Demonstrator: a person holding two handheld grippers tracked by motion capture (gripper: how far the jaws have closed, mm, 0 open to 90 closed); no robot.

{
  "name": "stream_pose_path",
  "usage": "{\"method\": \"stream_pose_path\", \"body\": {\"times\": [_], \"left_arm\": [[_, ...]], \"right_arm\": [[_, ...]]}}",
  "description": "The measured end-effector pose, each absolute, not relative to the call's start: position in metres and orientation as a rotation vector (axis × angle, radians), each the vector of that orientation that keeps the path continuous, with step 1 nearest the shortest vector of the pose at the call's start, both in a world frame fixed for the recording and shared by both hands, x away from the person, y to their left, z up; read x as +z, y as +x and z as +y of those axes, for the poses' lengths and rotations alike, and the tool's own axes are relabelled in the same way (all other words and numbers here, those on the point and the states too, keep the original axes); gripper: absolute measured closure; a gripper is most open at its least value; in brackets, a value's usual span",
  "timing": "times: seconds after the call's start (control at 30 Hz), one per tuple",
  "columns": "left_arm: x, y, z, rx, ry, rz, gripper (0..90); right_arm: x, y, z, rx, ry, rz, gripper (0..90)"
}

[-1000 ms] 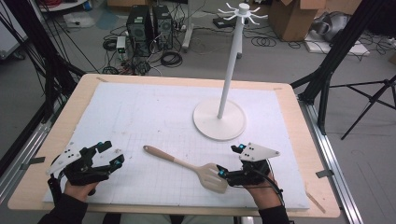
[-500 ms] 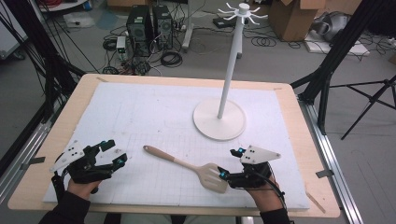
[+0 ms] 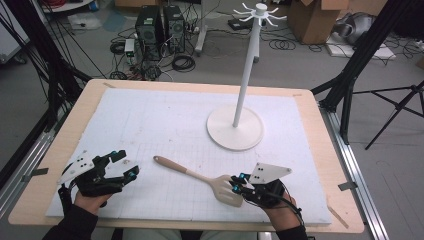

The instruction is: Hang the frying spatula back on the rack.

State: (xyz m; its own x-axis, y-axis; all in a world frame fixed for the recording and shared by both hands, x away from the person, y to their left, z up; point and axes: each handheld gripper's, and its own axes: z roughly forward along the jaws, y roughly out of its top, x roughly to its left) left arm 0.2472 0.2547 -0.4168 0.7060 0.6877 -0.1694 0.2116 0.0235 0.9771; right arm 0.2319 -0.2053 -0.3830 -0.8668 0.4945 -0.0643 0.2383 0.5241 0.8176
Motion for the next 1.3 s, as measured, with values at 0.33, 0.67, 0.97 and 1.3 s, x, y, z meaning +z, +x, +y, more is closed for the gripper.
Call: {"method": "stream_pose_path", "body": {"times": [0.33, 0.67, 0.97, 1.3], "left_arm": [[-0.417, 0.247, 0.254, 0.436, 1.544, 0.778, 22.4], [-0.417, 0.248, 0.252, 0.433, 1.539, 0.79, 25.5], [-0.413, 0.259, 0.243, 0.366, 1.537, 0.825, 26.9], [-0.422, 0.289, 0.207, 0.289, 1.592, 0.927, 25.0]], "right_arm": [[-0.404, 0.24, -0.202, 1.155, 0.622, 2.595, 89.0], [-0.419, 0.246, -0.202, 1.071, 0.65, 2.647, 89.0], [-0.428, 0.25, -0.199, 0.997, 0.66, 2.699, 89.1], [-0.429, 0.25, -0.199, 1.002, 0.658, 2.707, 89.1]]}}
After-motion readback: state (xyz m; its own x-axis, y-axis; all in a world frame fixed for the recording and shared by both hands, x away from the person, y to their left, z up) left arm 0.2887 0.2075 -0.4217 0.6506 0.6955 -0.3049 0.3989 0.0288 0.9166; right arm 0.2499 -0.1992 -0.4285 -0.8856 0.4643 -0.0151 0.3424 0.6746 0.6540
